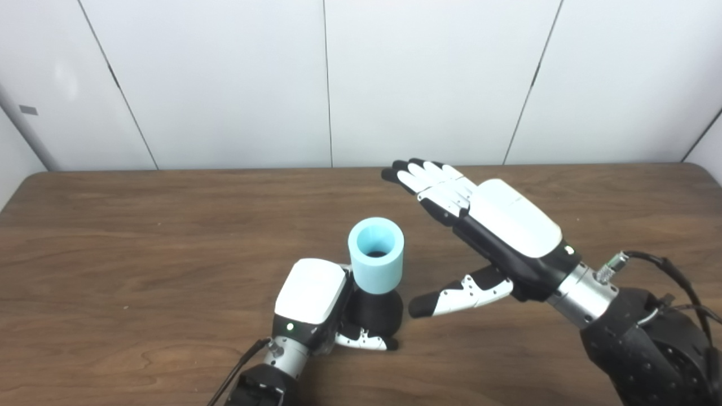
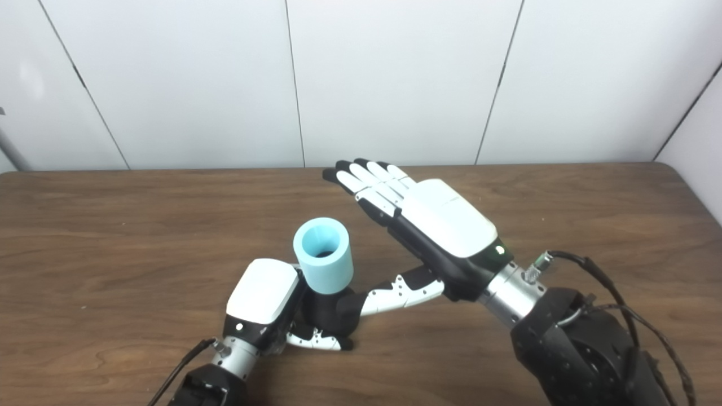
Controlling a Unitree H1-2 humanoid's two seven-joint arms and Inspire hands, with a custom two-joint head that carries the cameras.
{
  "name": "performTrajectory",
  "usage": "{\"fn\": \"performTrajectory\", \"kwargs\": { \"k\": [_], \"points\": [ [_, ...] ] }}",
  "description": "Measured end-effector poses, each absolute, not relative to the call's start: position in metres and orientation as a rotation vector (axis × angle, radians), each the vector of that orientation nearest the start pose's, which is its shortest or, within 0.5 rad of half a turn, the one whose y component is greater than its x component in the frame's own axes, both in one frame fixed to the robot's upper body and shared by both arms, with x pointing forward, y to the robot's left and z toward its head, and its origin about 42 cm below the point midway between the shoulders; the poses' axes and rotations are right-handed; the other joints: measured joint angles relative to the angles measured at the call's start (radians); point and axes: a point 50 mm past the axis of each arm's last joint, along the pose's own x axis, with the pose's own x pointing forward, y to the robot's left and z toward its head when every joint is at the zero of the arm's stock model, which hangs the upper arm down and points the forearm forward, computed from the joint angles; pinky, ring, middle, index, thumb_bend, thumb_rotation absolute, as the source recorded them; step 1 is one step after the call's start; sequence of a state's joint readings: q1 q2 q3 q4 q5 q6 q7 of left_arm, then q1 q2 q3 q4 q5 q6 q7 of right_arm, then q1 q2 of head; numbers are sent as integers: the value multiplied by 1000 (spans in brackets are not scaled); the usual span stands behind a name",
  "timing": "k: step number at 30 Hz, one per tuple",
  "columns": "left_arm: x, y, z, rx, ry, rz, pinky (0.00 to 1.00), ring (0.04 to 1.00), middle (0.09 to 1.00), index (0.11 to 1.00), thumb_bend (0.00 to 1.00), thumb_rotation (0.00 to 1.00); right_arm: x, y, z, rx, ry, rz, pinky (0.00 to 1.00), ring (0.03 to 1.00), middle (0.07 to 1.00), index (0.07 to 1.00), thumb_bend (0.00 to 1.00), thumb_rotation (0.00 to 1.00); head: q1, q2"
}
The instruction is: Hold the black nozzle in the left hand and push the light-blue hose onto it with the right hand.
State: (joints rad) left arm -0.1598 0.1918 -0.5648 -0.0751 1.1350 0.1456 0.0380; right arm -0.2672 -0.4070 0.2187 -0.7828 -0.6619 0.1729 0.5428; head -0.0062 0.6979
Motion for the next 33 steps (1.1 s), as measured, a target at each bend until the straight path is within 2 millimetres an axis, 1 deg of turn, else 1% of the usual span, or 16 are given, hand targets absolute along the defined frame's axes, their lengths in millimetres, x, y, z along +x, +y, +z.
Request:
{"fn": "performTrajectory", "kwargs": {
  "k": [2, 3, 5, 8, 11, 16, 20, 22, 25, 30, 33],
  "points": [
    [292, 119, 133, 1317, -404, -313, 290, 381, 402, 518, 516, 0, 251, -199, 321, -1146, -683, 443, 1000, 1000, 1000, 982, 691, 1000, -2, 0],
    [292, 119, 133, 1317, -404, -314, 314, 412, 415, 522, 517, 0, 249, -198, 322, -1157, -693, 447, 1000, 1000, 1000, 976, 697, 1000, -2, 0],
    [292, 119, 134, 1318, -403, -316, 329, 434, 426, 520, 519, 0, 246, -196, 323, -1173, -702, 458, 1000, 1000, 1000, 967, 700, 1000, -2, 0],
    [292, 119, 134, 1318, -403, -317, 324, 430, 436, 521, 520, 0, 244, -191, 321, -1180, -696, 491, 1000, 1000, 998, 958, 690, 1000, -2, 2],
    [292, 118, 134, 1320, -405, -318, 356, 462, 448, 527, 519, 0, 239, -185, 322, -1186, -720, 512, 1000, 1000, 999, 953, 673, 1000, 0, 3],
    [294, 117, 135, 1332, -406, -328, 370, 474, 467, 511, 523, 0, 235, -181, 319, -1224, -735, 553, 1000, 1000, 972, 936, 651, 1000, -2, 5],
    [296, 115, 137, 1350, -404, -339, 367, 468, 466, 510, 523, 0, 235, -179, 315, -1251, -719, 589, 1000, 1000, 959, 916, 647, 1000, -2, 3],
    [296, 115, 137, 1354, -404, -339, 367, 467, 467, 507, 524, 0, 235, -178, 312, -1258, -709, 596, 1000, 1000, 967, 917, 639, 1000, 0, 3],
    [296, 115, 137, 1348, -401, -340, 383, 484, 476, 500, 524, 0, 241, -178, 306, -1261, -671, 608, 1000, 1000, 979, 919, 642, 1000, -2, 5],
    [296, 115, 136, 1336, -403, -338, 348, 451, 454, 509, 522, 0, 246, -179, 302, -1283, -644, 610, 1000, 1000, 969, 926, 653, 1000, -2, 3],
    [296, 115, 135, 1330, -407, -336, 314, 418, 433, 514, 520, 0, 248, -179, 301, -1296, -642, 618, 1000, 1000, 934, 909, 650, 1000, -2, 5]
  ]
}}
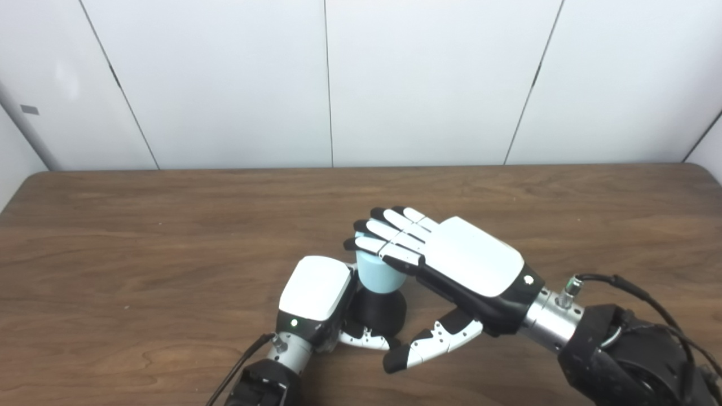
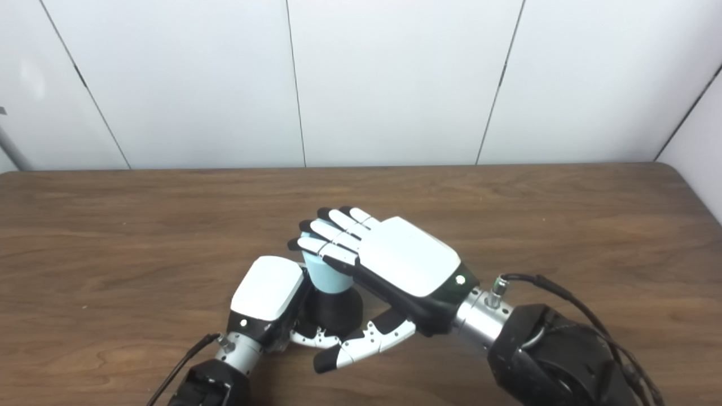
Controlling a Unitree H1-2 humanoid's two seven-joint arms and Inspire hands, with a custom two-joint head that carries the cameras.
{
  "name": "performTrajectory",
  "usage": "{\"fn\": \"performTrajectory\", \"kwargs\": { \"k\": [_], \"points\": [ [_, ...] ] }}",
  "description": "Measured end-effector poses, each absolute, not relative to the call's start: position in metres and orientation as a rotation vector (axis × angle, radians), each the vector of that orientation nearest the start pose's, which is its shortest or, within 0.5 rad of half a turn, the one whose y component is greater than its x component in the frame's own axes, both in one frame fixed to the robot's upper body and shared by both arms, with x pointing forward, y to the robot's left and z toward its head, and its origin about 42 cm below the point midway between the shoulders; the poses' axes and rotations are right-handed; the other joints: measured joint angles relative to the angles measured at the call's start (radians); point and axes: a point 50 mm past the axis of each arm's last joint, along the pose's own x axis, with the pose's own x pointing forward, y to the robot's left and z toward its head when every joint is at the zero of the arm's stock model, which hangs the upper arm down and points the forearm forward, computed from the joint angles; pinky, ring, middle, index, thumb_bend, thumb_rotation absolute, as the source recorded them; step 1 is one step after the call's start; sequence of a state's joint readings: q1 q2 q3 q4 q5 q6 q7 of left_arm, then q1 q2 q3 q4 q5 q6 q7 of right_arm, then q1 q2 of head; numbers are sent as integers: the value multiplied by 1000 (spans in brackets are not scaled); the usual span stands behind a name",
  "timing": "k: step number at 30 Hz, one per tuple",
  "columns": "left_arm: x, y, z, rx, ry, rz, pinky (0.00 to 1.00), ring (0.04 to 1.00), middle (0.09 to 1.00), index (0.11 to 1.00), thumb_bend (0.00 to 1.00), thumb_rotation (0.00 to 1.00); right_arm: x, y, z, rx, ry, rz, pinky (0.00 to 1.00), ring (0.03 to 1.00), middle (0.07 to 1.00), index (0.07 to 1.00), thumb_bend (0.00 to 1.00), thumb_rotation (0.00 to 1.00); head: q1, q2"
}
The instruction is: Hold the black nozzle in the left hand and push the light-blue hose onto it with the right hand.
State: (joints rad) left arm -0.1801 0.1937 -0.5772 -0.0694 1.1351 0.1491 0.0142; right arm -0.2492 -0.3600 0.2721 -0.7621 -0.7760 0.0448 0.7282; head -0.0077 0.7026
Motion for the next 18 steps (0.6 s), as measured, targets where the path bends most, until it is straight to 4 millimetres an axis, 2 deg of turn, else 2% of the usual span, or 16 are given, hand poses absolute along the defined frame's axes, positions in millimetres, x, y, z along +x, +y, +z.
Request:
{"fn": "performTrajectory", "kwargs": {
  "k": [3, 8, 12, 18],
  "points": [
    [296, 115, 135, 1329, -408, -334, 315, 415, 431, 516, 520, 0, 249, -179, 304, -1301, -667, 604, 1000, 1000, 903, 883, 646, 1000, 2, 0],
    [296, 115, 135, 1326, -407, -335, 296, 395, 410, 518, 517, 0, 253, -180, 303, -1302, -667, 600, 1000, 1000, 902, 884, 646, 1000, 2, 2],
    [296, 115, 135, 1325, -404, -337, 332, 423, 415, 510, 520, 0, 253, -181, 303, -1297, -662, 603, 1000, 998, 904, 889, 651, 1000, 3, 6],
    [296, 115, 135, 1330, -405, -336, 332, 426, 425, 527, 518, 0, 252, -182, 301, -1275, -662, 640, 968, 952, 885, 859, 683, 1000, 6, 3]
  ]
}}
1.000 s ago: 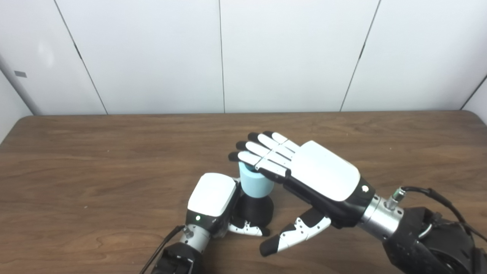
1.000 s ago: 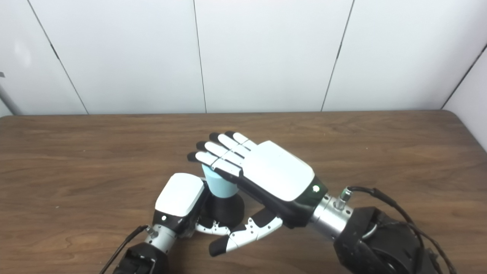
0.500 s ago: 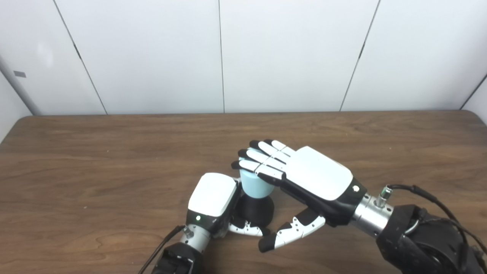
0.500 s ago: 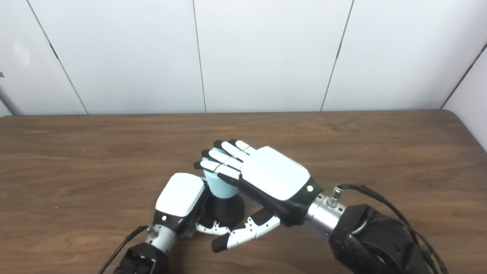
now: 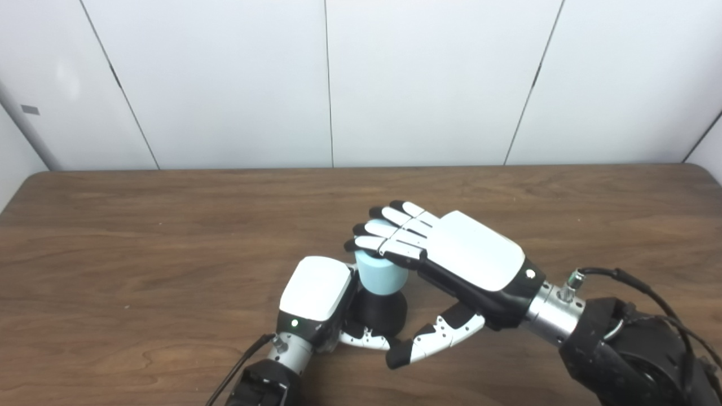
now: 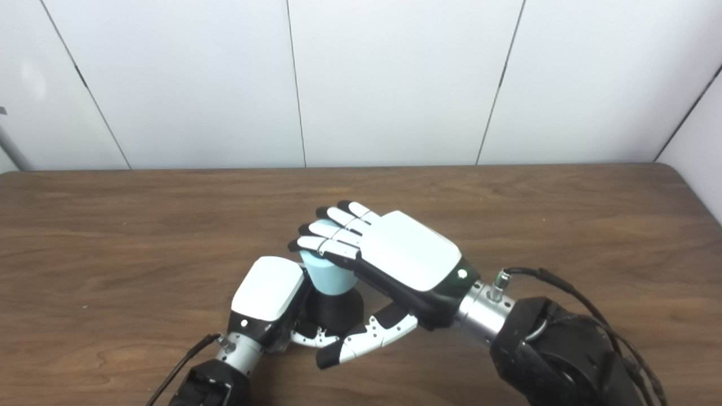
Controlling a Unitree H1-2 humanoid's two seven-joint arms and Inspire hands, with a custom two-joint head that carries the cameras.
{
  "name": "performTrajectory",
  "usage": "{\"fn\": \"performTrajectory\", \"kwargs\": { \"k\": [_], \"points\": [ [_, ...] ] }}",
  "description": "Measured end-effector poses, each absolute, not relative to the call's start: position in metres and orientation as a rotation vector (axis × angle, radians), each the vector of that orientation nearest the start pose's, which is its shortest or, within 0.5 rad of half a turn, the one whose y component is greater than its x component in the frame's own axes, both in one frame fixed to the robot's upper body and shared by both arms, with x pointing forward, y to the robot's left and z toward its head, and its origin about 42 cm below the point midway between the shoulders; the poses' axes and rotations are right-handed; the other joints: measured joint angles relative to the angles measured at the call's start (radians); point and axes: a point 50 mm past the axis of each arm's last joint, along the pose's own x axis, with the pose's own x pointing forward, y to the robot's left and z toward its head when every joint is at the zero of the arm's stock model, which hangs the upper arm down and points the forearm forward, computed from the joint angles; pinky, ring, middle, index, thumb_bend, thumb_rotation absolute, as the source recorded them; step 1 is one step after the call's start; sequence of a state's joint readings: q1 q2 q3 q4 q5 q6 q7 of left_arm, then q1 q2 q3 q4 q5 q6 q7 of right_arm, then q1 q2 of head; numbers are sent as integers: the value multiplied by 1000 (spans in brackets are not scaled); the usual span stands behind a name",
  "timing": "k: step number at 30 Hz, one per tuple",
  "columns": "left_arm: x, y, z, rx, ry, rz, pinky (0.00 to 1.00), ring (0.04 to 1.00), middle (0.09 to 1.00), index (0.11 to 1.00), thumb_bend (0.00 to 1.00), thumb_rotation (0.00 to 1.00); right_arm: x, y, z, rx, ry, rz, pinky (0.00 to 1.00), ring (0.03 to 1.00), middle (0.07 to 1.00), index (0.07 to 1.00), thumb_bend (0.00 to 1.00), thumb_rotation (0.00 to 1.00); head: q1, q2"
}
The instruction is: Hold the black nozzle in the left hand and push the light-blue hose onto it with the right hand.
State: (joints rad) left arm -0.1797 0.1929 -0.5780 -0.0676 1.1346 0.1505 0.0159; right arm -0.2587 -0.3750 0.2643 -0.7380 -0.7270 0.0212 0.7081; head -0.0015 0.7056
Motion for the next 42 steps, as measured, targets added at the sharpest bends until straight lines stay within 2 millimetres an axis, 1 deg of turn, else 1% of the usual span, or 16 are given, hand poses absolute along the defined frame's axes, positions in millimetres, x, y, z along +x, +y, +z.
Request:
{"fn": "performTrajectory", "kwargs": {
  "k": [8, 11, 16, 20, 23, 26, 29, 35, 42],
  "points": [
    [295, 115, 135, 1328, -401, -337, 333, 415, 418, 527, 517, 0, 251, -182, 294, -1251, -653, 637, 940, 952, 900, 865, 658, 1000, 0, 2],
    [295, 115, 135, 1327, -400, -337, 319, 405, 412, 524, 517, 0, 254, -183, 290, -1237, -650, 635, 931, 951, 901, 868, 653, 1000, 0, 3],
    [295, 115, 135, 1326, -402, -336, 335, 419, 419, 525, 518, 0, 257, -183, 285, -1212, -656, 633, 926, 957, 906, 879, 645, 1000, 0, 3],
    [295, 114, 135, 1327, -401, -338, 309, 398, 410, 521, 518, 0, 260, -184, 281, -1201, -656, 630, 907, 952, 907, 877, 642, 1000, 0, 5],
    [295, 114, 136, 1330, -399, -342, 309, 399, 409, 522, 517, 0, 261, -186, 279, -1204, -661, 624, 899, 953, 911, 880, 634, 1000, 2, 8],
    [294, 114, 136, 1333, -398, -343, 320, 409, 412, 523, 517, 0, 265, -191, 270, -1199, -622, 619, 884, 949, 911, 876, 629, 1000, 0, 9],
    [294, 114, 136, 1332, -397, -343, 314, 402, 406, 520, 517, 0, 266, -192, 267, -1190, -631, 612, 863, 941, 910, 873, 623, 1000, 0, 12],
    [293, 114, 136, 1330, -394, -343, 306, 393, 405, 520, 517, 0, 269, -193, 264, -1165, -629, 601, 843, 937, 908, 865, 622, 1000, 5, 15],
    [292, 114, 136, 1329, -394, -343, 308, 392, 405, 520, 517, 0, 271, -194, 262, -1157, -626, 603, 848, 940, 911, 872, 631, 1000, 0, 20]
  ]
}}
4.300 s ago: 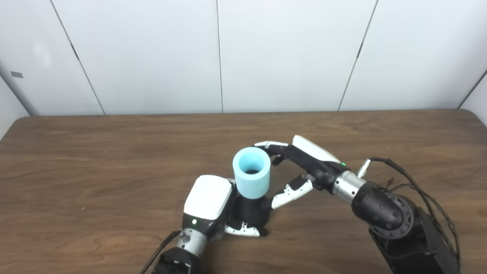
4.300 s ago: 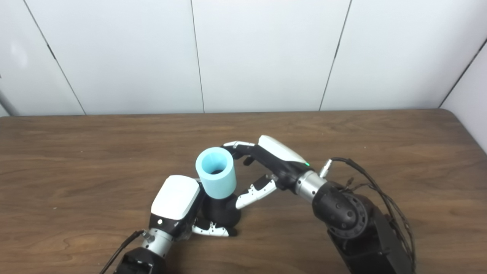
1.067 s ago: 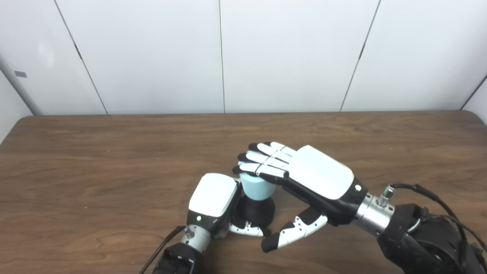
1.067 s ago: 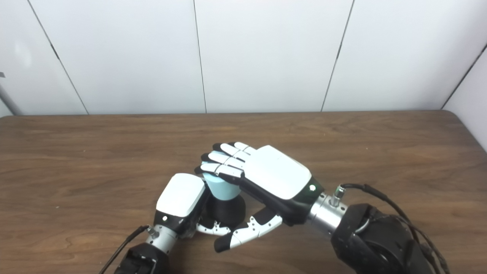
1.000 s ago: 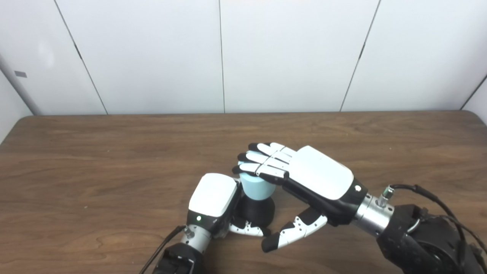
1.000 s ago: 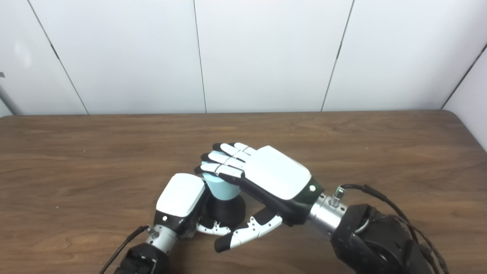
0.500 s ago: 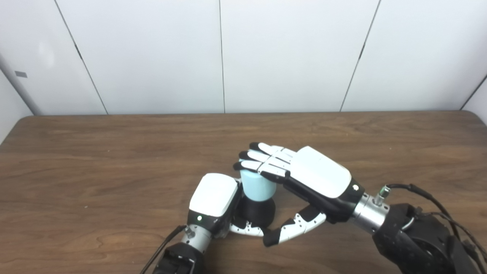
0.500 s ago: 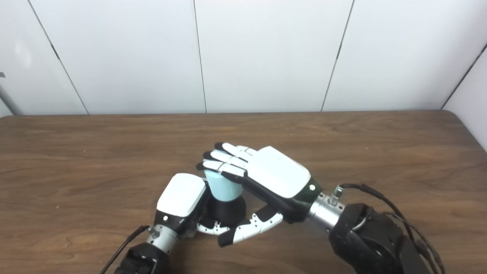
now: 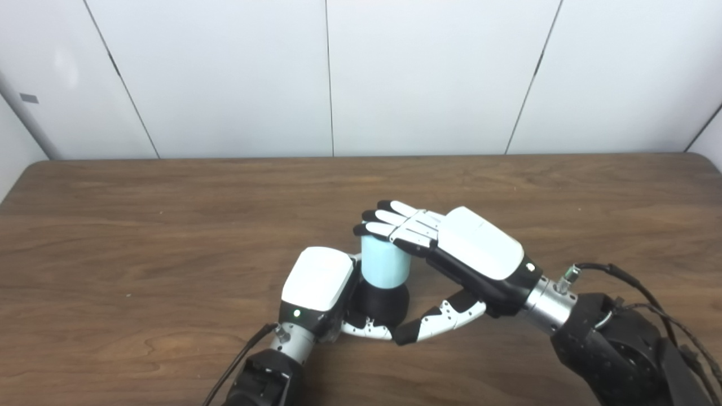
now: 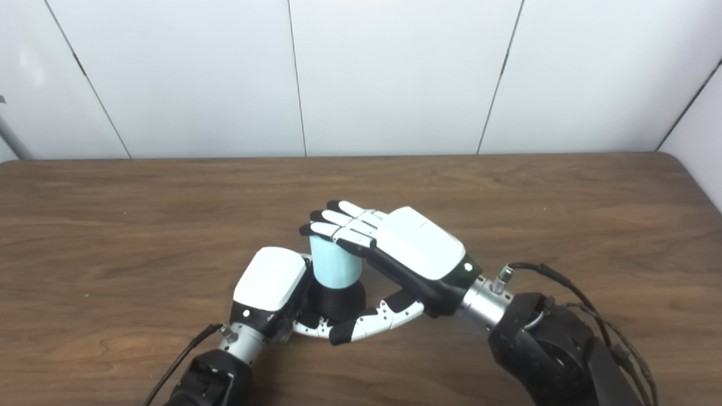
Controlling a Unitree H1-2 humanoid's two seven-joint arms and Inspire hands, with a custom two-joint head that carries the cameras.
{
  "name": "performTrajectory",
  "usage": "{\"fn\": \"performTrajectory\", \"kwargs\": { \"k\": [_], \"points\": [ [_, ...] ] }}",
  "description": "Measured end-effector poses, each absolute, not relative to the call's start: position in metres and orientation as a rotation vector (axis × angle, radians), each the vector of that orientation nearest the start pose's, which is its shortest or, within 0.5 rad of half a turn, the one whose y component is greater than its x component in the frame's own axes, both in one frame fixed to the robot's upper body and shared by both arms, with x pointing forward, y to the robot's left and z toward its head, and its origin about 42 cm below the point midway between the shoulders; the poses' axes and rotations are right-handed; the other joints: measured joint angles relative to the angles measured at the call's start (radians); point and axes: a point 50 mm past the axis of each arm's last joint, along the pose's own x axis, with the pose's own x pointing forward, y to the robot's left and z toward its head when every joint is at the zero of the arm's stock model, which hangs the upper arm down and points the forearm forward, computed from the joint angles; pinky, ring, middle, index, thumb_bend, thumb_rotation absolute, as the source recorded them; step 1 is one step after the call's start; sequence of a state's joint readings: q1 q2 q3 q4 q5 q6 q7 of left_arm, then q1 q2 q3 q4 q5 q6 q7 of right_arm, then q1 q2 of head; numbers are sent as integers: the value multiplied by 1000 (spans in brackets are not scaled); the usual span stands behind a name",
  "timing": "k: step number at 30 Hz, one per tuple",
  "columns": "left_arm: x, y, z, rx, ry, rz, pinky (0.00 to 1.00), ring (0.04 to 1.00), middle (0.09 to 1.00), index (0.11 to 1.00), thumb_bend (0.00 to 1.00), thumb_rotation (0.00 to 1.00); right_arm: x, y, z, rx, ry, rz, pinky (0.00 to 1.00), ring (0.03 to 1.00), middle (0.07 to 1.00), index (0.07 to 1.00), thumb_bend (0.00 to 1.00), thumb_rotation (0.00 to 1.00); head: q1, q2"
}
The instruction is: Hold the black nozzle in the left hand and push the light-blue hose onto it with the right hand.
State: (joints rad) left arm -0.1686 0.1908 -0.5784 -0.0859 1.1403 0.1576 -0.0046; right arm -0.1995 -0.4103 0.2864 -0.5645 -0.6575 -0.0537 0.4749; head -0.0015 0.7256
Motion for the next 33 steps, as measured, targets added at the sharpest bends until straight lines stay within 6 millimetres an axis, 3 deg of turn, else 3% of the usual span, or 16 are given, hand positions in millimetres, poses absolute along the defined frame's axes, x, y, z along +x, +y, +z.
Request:
{"fn": "performTrajectory", "kwargs": {
  "k": [33],
  "points": [
    [289, 114, 136, 1326, -393, -347, 311, 408, 414, 523, 517, 0, 262, -192, 257, -1178, -601, 665, 889, 962, 931, 895, 635, 1000, 0, 12]
  ]
}}
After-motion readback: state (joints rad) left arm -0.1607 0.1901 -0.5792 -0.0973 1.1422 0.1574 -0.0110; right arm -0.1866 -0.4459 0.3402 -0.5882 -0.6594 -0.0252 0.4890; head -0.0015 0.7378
